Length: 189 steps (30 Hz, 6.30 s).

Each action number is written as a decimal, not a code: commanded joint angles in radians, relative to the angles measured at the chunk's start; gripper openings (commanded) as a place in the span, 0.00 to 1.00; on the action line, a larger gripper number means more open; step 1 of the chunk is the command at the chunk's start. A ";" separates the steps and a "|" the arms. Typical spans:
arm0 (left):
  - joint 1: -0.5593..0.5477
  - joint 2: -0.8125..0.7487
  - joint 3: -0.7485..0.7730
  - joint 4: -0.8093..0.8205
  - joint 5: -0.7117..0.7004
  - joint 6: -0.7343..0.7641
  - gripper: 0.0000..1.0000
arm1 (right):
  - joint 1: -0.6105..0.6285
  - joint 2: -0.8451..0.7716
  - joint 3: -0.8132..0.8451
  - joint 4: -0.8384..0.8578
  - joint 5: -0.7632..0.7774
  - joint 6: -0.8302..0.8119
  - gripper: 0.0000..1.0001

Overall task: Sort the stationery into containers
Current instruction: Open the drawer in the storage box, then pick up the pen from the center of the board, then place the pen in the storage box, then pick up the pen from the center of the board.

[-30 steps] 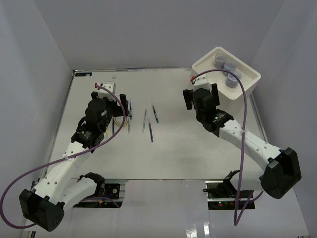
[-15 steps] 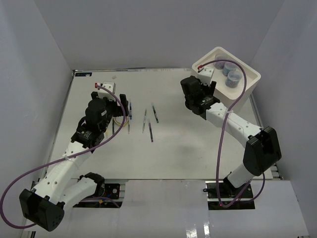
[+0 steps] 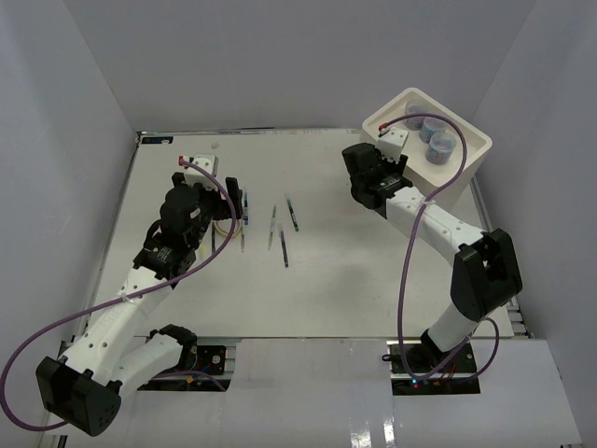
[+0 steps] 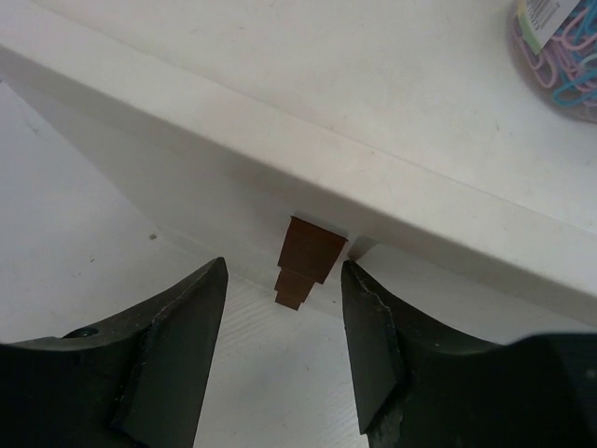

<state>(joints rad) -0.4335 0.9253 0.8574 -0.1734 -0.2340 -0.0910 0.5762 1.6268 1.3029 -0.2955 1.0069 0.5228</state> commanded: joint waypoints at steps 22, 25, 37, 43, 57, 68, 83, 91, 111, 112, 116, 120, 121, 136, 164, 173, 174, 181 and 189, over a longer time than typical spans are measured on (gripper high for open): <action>0.007 -0.034 -0.011 0.014 0.032 -0.006 0.98 | 0.003 -0.010 0.021 -0.047 -0.008 0.120 0.08; 0.007 -0.036 -0.009 0.015 0.030 -0.004 0.98 | 0.030 -0.047 -0.016 -0.036 -0.044 0.124 0.08; 0.010 -0.033 -0.011 0.014 0.036 -0.004 0.98 | 0.128 -0.159 -0.106 -0.041 -0.086 0.144 0.08; 0.012 -0.028 -0.011 0.015 0.039 -0.006 0.98 | 0.168 -0.182 -0.134 -0.063 -0.097 0.177 0.08; 0.015 -0.016 0.000 -0.003 0.007 -0.024 0.98 | 0.232 -0.268 -0.146 -0.070 -0.113 0.142 0.45; 0.056 0.089 -0.001 -0.150 -0.064 -0.147 0.98 | 0.258 -0.458 -0.266 0.038 -0.451 -0.108 0.89; 0.072 0.038 -0.061 -0.123 -0.100 -0.139 0.98 | 0.376 -0.155 -0.277 0.191 -0.666 -0.204 0.86; 0.075 -0.106 -0.132 -0.075 -0.154 -0.121 0.98 | 0.410 0.122 -0.102 0.211 -0.626 -0.193 0.77; 0.081 -0.109 -0.120 -0.083 -0.133 -0.112 0.98 | 0.429 0.416 0.041 0.179 -0.559 -0.147 0.35; 0.081 -0.108 -0.120 -0.084 -0.130 -0.112 0.98 | 0.427 0.407 0.033 0.173 -0.545 -0.144 0.31; 0.082 -0.112 -0.123 -0.083 -0.126 -0.112 0.98 | 0.429 0.343 -0.031 0.171 -0.530 -0.142 0.13; 0.082 -0.112 -0.123 -0.083 -0.128 -0.112 0.98 | 0.430 0.204 -0.079 0.151 -0.539 -0.220 0.08; 0.082 -0.114 -0.123 -0.083 -0.126 -0.112 0.98 | 0.430 0.124 -0.097 0.148 -0.544 -0.248 0.08; 0.082 -0.098 -0.123 -0.081 -0.088 -0.110 0.98 | 0.055 -0.378 -0.053 0.119 -0.703 -0.935 0.08; 0.090 -0.103 -0.120 -0.087 -0.096 -0.108 0.98 | 0.193 -0.104 0.191 0.102 -0.682 -0.735 0.88; 0.091 -0.102 -0.120 -0.090 -0.111 -0.119 0.98 | 0.225 0.215 0.280 0.082 -0.677 -0.423 0.87; 0.091 -0.100 -0.120 -0.090 -0.110 -0.119 0.98 | 0.225 0.238 0.289 0.082 -0.674 -0.417 0.87; 0.093 -0.097 -0.118 -0.090 -0.099 -0.121 0.98 | 0.202 0.441 0.331 0.087 -0.700 -0.346 0.77; 0.096 -0.094 -0.116 -0.090 -0.074 -0.124 0.98 | 0.200 0.557 0.381 0.113 -0.732 -0.323 0.61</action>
<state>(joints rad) -0.3454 0.8352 0.7307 -0.2623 -0.3248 -0.2054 0.7784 2.1681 1.6333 -0.2295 0.2886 0.1669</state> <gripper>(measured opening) 0.979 0.623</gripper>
